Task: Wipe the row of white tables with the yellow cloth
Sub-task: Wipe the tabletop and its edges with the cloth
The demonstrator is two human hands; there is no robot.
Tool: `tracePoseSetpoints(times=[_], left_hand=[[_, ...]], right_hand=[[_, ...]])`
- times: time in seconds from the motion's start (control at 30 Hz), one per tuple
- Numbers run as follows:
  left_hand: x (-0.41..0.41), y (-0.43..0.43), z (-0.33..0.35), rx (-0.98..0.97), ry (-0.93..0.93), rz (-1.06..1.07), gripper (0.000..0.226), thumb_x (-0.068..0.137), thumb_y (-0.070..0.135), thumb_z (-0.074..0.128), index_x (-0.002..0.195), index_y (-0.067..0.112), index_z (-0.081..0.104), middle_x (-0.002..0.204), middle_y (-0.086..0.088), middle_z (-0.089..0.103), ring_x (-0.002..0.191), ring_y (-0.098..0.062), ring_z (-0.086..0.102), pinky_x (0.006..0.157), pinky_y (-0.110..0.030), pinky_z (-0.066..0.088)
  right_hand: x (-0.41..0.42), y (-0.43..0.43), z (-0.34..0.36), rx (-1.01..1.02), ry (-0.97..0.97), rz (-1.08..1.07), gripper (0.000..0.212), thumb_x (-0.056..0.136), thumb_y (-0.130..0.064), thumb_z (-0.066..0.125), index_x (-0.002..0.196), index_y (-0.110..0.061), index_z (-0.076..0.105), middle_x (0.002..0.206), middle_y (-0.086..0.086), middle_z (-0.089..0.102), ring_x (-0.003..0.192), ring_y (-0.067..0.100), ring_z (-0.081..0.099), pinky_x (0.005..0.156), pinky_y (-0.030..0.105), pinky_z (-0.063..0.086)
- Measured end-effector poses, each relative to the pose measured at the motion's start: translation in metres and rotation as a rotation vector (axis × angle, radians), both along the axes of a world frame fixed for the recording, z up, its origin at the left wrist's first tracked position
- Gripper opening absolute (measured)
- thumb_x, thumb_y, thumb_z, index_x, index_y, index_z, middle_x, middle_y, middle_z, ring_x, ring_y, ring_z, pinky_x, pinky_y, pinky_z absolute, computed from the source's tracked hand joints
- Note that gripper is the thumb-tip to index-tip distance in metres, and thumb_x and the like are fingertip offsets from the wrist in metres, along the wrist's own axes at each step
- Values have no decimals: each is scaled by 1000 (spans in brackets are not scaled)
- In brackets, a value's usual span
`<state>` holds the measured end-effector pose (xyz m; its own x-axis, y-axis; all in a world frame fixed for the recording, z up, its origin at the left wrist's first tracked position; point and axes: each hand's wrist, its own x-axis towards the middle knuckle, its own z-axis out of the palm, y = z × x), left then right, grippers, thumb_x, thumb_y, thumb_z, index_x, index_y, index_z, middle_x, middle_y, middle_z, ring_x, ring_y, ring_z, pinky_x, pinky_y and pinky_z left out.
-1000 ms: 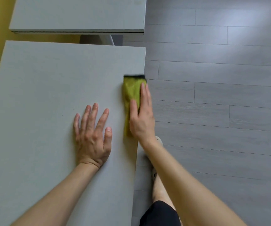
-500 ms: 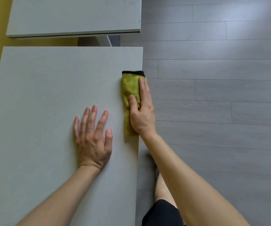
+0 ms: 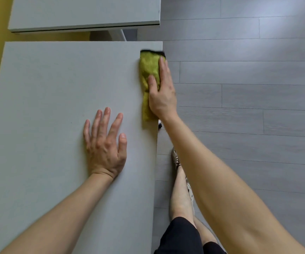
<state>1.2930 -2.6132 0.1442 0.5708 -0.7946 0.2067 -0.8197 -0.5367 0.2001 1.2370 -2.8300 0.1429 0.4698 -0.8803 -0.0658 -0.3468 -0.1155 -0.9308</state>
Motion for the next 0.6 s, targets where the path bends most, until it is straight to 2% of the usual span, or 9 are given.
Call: tracePoseSetpoints(times=[0.1, 0.23, 0.37, 0.4, 0.5, 0.57, 0.6], left_hand=[[0, 0, -2, -8, 1, -3, 59, 106, 40, 38, 159, 23, 56, 173, -10, 41, 163, -32, 34, 130, -65, 23], [1, 0, -3, 4, -3, 1, 59, 104, 38, 42, 160, 23, 55, 174, -10, 40, 163, -31, 33, 130, -65, 21], [2, -1, -2, 16, -3, 9, 60, 100, 36, 47, 159, 24, 56, 173, -10, 42, 162, -32, 35, 131, -64, 22], [1, -2, -2, 17, 1, 12, 61, 100, 36, 47, 159, 25, 56, 172, -11, 42, 162, -32, 36, 131, -63, 22], [0, -2, 0, 16, 3, 14, 61, 99, 36, 48, 158, 25, 56, 172, -10, 42, 162, -31, 35, 132, -62, 20], [0, -2, 0, 13, -4, 17, 60, 99, 35, 49, 158, 25, 57, 171, -10, 43, 161, -31, 36, 132, -61, 21], [0, -3, 1, 10, -5, 17, 60, 99, 35, 49, 158, 25, 57, 171, -10, 44, 161, -32, 37, 132, -62, 21]], right_hand=[[-56, 88, 5, 44, -9, -5, 64, 112, -25, 52, 172, -20, 30, 180, -1, 23, 162, -5, 17, 117, 0, 11], [-114, 165, 16, 106, 4, 122, 69, 113, -24, 54, 172, -29, 19, 182, -10, 11, 165, 0, 11, 123, 7, 13], [-75, 102, 0, 87, 24, 139, 71, 111, -28, 53, 174, -23, 20, 182, -5, 14, 159, -15, 4, 119, 2, 6], [-58, 76, -1, 71, 30, 124, 71, 111, -28, 53, 174, -22, 21, 182, -4, 15, 160, -13, 6, 118, 2, 5], [-20, 18, -2, 40, 40, 63, 69, 112, -29, 53, 174, -23, 22, 181, -1, 19, 165, 11, 15, 117, 10, 10], [-18, 22, 0, 35, 36, 59, 68, 113, -30, 51, 174, -23, 22, 181, -1, 19, 166, 13, 16, 121, 14, 12], [-27, 38, 0, 40, 24, 56, 67, 113, -30, 50, 174, -23, 22, 181, -2, 19, 166, 10, 15, 123, 11, 12]])
